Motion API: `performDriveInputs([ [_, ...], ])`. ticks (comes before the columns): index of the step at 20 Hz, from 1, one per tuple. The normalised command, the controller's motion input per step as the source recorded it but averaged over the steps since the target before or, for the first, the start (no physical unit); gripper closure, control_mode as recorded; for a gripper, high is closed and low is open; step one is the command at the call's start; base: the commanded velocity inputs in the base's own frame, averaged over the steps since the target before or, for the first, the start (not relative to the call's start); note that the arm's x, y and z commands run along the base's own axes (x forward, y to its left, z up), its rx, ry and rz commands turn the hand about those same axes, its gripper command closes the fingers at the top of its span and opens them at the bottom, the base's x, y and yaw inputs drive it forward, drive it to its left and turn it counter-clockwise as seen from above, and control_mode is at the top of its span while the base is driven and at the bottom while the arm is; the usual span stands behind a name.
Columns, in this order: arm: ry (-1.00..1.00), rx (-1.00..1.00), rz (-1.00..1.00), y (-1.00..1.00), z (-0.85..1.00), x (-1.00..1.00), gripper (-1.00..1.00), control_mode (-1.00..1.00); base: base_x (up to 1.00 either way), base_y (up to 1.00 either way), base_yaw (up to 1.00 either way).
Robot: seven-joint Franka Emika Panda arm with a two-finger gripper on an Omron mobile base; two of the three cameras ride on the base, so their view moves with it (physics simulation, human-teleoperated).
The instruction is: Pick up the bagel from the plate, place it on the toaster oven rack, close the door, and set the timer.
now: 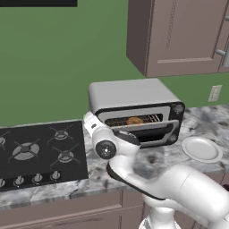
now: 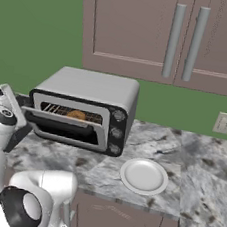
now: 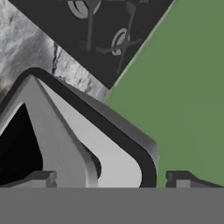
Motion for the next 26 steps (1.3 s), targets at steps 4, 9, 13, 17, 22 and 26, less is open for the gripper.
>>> performDriveInputs([
  [4, 0.0, -0.15, 0.17, 0.07, 0.01, 0.41, -1.0, -1.0, 0.0, 0.0, 0.0],
  [9, 0.02, -0.18, 0.15, 0.1, 0.0, 0.3, -1.0, -1.0, 0.0, 0.0, 0.0],
  [13, 0.04, -0.19, 0.12, 0.04, 0.0, 0.28, -1.0, -1.0, 0.0, 0.0, 0.0],
  [17, 0.02, -0.18, 0.11, 0.01, 0.0, 0.23, -1.0, -1.0, 0.0, 0.0, 0.0],
  [22, 0.0, -0.17, 0.11, 0.01, 0.0, 0.2, -1.0, -1.0, 0.0, 0.0, 0.0],
  [26, 0.01, -0.16, 0.1, 0.0, 0.0, 0.36, -1.0, -1.0, 0.0, 0.0, 0.0],
])
